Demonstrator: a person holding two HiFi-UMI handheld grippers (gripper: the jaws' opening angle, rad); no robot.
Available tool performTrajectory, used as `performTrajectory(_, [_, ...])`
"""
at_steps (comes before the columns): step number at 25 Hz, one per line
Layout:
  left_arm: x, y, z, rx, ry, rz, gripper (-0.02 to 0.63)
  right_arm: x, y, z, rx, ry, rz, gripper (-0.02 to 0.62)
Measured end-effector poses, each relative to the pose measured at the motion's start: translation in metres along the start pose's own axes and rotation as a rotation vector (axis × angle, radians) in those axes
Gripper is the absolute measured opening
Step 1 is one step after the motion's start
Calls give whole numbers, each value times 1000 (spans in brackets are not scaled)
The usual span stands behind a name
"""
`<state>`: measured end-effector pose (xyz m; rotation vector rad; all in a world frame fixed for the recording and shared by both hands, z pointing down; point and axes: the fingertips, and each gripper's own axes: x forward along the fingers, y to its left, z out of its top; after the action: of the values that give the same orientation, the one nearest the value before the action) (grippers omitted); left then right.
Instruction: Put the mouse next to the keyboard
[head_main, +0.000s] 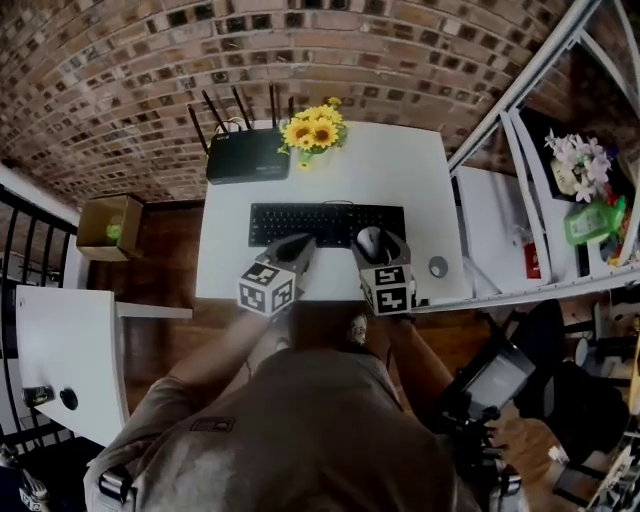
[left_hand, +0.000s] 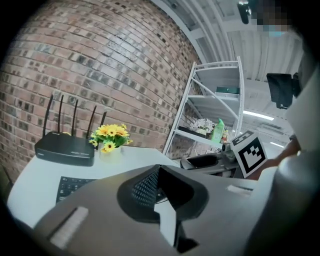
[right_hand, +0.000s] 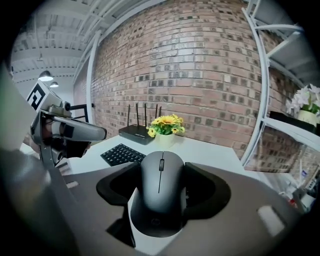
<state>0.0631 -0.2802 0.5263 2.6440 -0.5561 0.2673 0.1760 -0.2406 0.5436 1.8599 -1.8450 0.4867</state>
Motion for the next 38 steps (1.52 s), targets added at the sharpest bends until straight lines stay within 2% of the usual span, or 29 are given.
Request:
performTrajectory(9, [99,-57,14,26,5,-36,-8,-7,-118,-17,38,-7,-52,301])
performTrajectory(15, [141,-84,12,32,23,-41,-8,-10,-173,-40,54,22,-71,302])
performTrajectory(24, [179,-93,7,30,44,-6,-8,7,-213,-64,87,56,-63,301])
performTrajectory(38, [184,-74,-21,-14,139,79,-8,65,-220,-114,136,191,4,302])
